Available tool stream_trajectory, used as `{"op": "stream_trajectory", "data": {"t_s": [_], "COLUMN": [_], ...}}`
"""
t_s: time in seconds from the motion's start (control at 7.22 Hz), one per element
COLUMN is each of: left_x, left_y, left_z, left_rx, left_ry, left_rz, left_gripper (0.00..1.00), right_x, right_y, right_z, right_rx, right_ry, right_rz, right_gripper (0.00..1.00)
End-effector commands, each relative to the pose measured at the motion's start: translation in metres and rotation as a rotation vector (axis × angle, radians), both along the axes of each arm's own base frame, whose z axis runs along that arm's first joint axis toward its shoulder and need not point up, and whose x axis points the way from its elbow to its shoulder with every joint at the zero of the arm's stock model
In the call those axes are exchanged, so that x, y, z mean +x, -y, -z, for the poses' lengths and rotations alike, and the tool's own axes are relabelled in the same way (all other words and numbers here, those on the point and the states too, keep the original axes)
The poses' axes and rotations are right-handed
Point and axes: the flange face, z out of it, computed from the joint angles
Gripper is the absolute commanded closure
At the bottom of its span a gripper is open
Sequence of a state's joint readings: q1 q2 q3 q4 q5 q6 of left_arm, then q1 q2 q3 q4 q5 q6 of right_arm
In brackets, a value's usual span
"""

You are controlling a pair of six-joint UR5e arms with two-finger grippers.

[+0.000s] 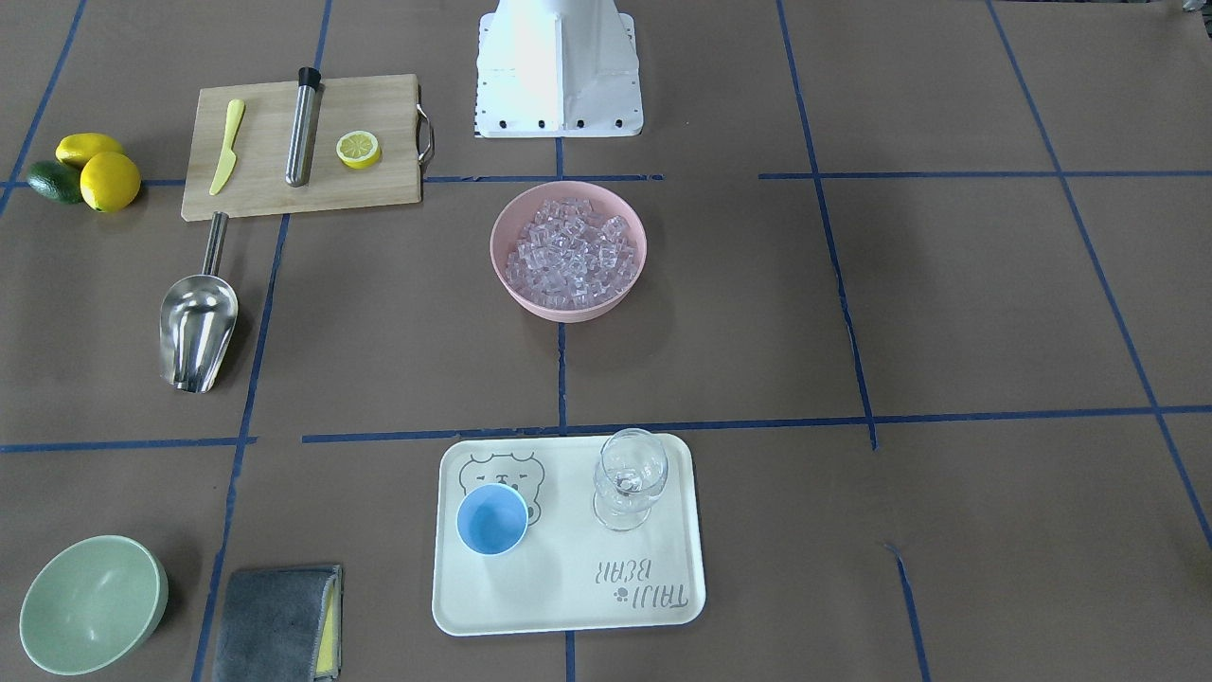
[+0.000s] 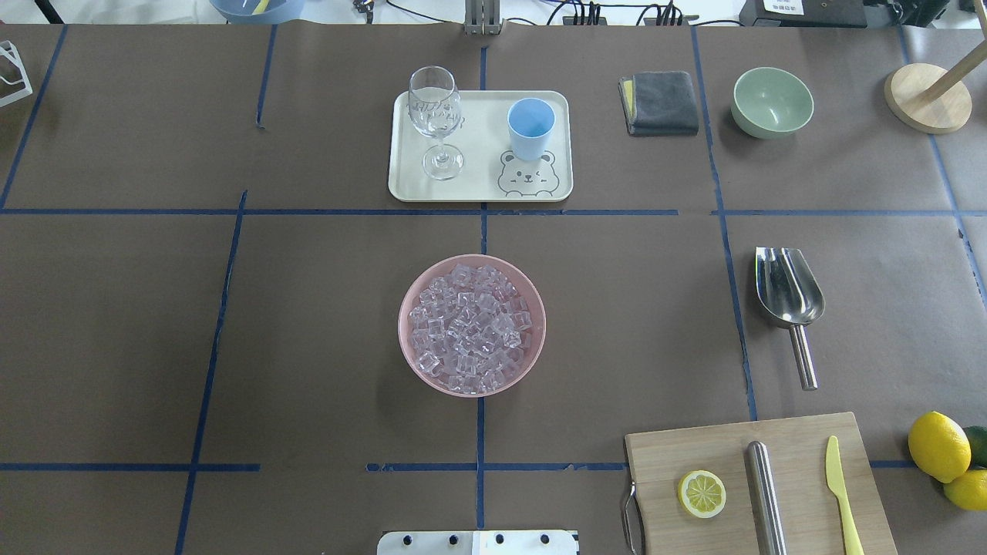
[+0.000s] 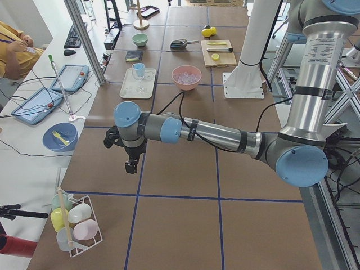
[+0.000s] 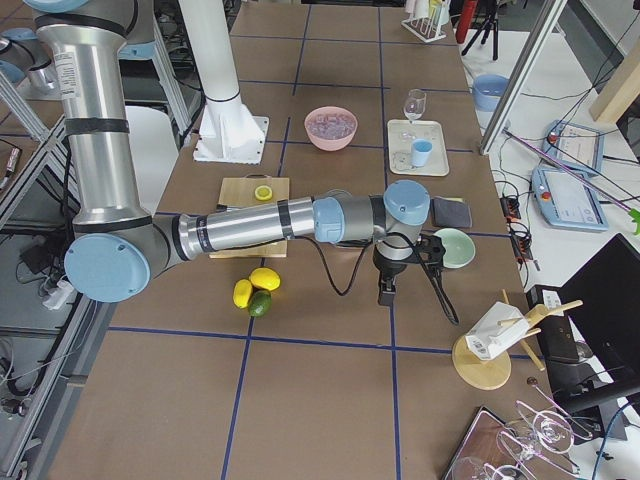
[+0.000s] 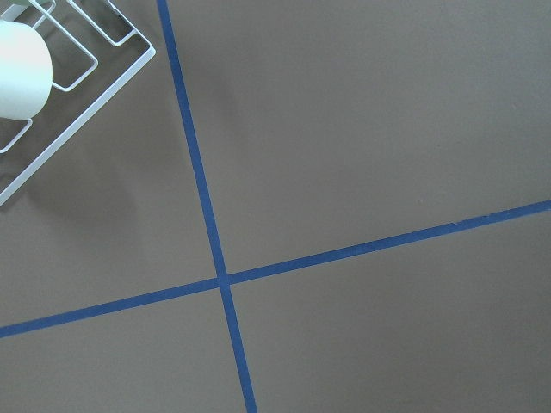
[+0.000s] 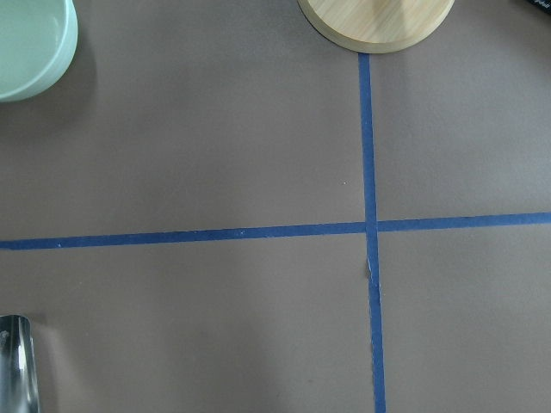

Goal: Put ice in cup with scoop
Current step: 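Move the left gripper beside the pink bowl while the right reaches for the scoop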

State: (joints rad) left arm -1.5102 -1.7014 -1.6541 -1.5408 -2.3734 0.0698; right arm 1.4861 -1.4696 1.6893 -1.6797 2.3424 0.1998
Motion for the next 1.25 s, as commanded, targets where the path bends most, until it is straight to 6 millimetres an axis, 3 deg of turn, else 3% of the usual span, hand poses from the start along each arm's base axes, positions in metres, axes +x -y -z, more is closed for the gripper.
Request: {"op": "stream_trajectory", "data": {"t_s": [0.0,0.14,0.28,0.42,0.55,0.69,0.83,1.11], "left_x": [0.0,0.004,0.036,0.107,0.17,0.22,0.271,0.348], "left_y": [-0.001,-0.002,-0.003,-0.008,-0.016,-0.037,-0.059,-0.094], "left_z": [0.009,0.026,0.045,0.067,0.117,0.144,0.149,0.152], "left_rx": [0.017,0.063,0.109,0.145,0.369,0.549,0.71,1.026], "left_ry": [0.005,-0.012,-0.064,-0.141,-0.197,-0.27,-0.341,-0.511], "left_rz": [0.002,-0.009,-0.071,-0.212,-0.334,-0.431,-0.531,-0.648], "left_gripper": [0.0,0.0,0.0,0.0,0.0,0.0,0.0,0.0], "right_x": [-0.002,-0.001,-0.009,-0.03,-0.049,-0.065,-0.084,-0.143], "right_y": [0.001,-0.002,-0.002,-0.004,-0.007,-0.013,-0.021,-0.058], "right_z": [0.003,0.013,0.018,0.033,0.049,0.065,0.092,0.152], "right_rx": [0.008,0.03,0.038,0.068,0.099,0.126,0.141,0.081], "right_ry": [0.002,0.005,0.011,0.018,0.022,0.027,0.042,0.076], "right_rz": [0.004,0.003,0.019,0.059,0.093,0.119,0.121,0.075], "right_gripper": [0.0,0.0,0.0,0.0,0.0,0.0,0.0,0.0]}}
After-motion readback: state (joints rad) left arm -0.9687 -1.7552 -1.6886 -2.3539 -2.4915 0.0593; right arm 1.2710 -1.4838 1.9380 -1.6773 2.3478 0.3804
